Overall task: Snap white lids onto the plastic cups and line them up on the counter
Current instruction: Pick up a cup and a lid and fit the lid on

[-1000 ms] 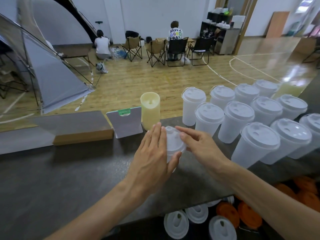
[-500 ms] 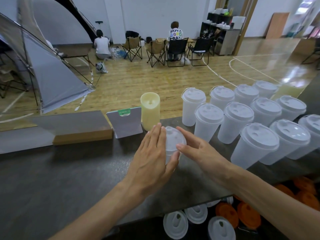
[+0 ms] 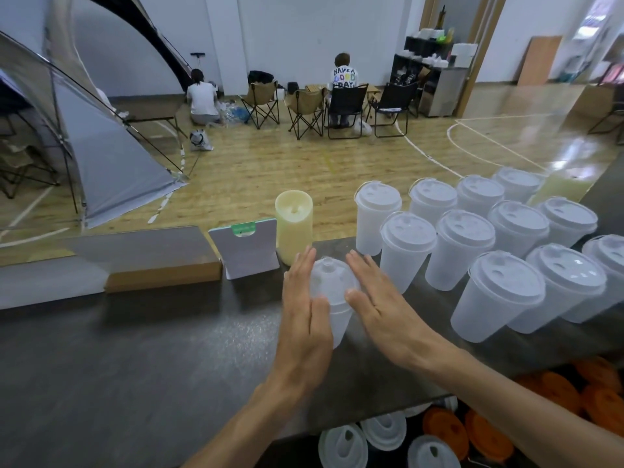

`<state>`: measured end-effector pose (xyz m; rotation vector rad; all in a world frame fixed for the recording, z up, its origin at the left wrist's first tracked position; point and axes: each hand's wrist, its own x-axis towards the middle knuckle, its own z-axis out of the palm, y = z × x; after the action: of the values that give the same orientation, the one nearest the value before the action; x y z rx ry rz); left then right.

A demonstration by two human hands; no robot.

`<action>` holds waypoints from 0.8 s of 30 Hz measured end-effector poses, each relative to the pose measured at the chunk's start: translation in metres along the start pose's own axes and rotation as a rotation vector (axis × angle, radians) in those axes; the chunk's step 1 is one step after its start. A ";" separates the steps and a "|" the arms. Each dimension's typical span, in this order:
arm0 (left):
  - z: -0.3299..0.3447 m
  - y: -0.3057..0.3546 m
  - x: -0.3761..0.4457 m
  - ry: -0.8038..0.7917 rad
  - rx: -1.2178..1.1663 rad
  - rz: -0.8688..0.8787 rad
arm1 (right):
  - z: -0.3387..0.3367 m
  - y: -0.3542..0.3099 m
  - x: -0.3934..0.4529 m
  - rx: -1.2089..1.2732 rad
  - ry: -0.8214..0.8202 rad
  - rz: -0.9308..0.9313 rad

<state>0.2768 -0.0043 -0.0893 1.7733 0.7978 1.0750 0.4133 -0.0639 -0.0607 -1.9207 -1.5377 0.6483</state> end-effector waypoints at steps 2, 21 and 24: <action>-0.005 -0.003 0.006 0.015 -0.052 -0.062 | -0.001 -0.001 0.001 -0.023 -0.001 0.003; -0.014 -0.006 0.048 -0.033 -0.332 -0.454 | 0.003 0.002 0.012 0.057 -0.027 -0.008; -0.020 -0.006 0.050 -0.083 -0.357 -0.515 | 0.002 0.002 0.011 0.039 -0.019 -0.014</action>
<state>0.2791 0.0471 -0.0740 1.2124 0.8847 0.7370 0.4156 -0.0530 -0.0638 -1.8787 -1.5373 0.6876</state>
